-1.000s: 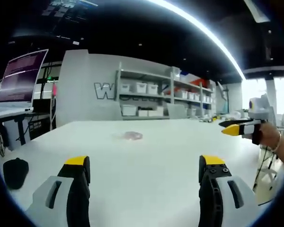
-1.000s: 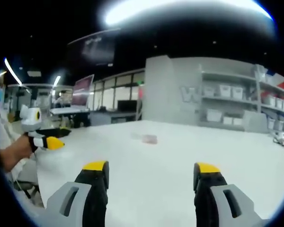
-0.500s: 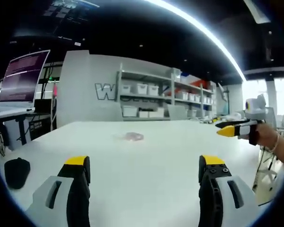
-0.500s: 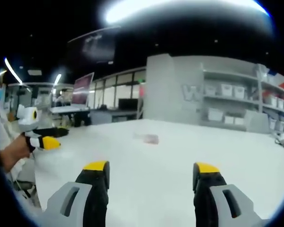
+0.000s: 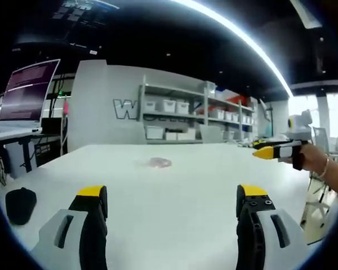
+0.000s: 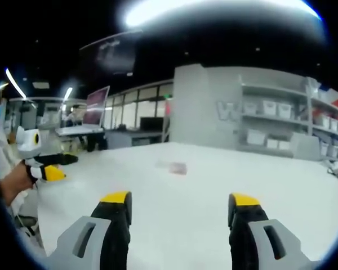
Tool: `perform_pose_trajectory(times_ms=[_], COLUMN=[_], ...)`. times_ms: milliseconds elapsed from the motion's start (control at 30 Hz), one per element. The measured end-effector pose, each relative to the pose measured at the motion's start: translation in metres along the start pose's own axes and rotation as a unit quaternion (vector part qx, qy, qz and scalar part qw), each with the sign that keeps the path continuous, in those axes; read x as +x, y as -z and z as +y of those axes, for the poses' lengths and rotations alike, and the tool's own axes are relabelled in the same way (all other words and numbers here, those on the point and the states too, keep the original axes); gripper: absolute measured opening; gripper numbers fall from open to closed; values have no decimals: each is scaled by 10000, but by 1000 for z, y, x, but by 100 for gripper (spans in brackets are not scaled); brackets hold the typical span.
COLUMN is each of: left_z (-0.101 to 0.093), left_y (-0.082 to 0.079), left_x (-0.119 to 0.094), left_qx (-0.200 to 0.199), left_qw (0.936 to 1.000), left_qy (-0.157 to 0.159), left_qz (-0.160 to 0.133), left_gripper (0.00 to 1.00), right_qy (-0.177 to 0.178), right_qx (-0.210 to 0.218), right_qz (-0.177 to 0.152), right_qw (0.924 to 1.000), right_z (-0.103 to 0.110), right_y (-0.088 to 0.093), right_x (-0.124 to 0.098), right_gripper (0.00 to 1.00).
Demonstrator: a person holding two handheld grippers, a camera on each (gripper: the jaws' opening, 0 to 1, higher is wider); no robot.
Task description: Open the resealable bag by pulling the two sides of the seal apart until the entire bag opening is separated and visibly accessible.
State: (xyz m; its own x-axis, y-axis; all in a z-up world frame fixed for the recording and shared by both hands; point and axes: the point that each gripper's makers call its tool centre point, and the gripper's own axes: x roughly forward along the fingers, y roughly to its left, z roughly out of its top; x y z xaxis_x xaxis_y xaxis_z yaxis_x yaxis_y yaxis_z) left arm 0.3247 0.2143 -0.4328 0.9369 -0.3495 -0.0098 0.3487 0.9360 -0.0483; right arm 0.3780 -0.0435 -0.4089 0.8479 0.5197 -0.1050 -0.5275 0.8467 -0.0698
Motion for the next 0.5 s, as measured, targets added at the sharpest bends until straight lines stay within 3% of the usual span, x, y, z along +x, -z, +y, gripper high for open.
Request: perform_pose_trajectory(times_ms=[500], left_z=[1], left_y=[-1], left_x=[1], left_qx=[35], left_qw=[10000], left_qy=[6], left_qz=[17], left_gripper=[93], right_qy=[-65], right_qx=[-100], right_qz=[72], right_qw=[9999], right_z=[0], right_y=[-10], right_x=[27], right_gripper=[70])
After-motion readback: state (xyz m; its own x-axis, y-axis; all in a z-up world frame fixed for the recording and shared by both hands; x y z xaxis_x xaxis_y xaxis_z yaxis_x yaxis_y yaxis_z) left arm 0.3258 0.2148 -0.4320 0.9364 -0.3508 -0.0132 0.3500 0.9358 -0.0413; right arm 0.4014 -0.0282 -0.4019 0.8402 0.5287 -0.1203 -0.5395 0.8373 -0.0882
